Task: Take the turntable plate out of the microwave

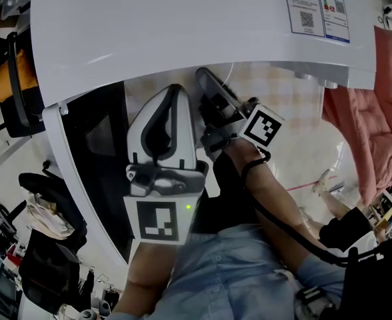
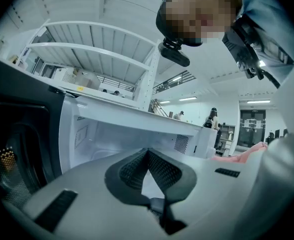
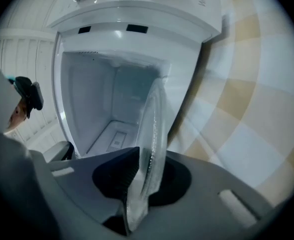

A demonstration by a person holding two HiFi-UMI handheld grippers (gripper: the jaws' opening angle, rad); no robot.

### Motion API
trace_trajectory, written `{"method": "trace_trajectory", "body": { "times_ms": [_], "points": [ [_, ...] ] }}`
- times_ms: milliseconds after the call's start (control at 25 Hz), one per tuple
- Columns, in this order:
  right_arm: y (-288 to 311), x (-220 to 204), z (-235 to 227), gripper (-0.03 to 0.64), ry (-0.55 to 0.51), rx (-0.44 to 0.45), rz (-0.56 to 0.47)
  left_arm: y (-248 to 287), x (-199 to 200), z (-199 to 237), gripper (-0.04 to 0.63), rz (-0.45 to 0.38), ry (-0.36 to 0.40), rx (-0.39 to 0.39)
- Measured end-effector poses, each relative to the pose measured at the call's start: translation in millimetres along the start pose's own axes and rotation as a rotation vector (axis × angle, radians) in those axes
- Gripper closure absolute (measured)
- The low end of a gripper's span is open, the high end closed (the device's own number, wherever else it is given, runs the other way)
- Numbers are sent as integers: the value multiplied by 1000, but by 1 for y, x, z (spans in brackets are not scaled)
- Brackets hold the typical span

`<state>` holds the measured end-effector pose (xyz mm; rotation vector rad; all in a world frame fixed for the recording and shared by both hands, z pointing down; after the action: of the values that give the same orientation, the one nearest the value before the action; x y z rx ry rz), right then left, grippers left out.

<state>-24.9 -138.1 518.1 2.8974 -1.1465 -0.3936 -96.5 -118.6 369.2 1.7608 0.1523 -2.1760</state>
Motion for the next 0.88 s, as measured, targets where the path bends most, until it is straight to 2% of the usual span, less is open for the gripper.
{"method": "trace_trajectory", "body": {
  "times_ms": [200,880],
  "points": [
    [-4,2,3,590,136,59,-43,-4,3,1,588,-6,10,5],
    [-32,8,18,591,203,81,-64,-31,14,-17,588,-33,39,8]
  ]
}}
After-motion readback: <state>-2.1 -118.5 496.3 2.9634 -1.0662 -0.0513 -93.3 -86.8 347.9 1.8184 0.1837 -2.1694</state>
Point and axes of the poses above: the fingertips, and each gripper's own axes: y forward along the fingers, z to its left, x out of its top, the point moved 2 cm from there along -y, backward along the fingers, and after that the axes turned 3 degrees about -z, right-handed, at the moved point
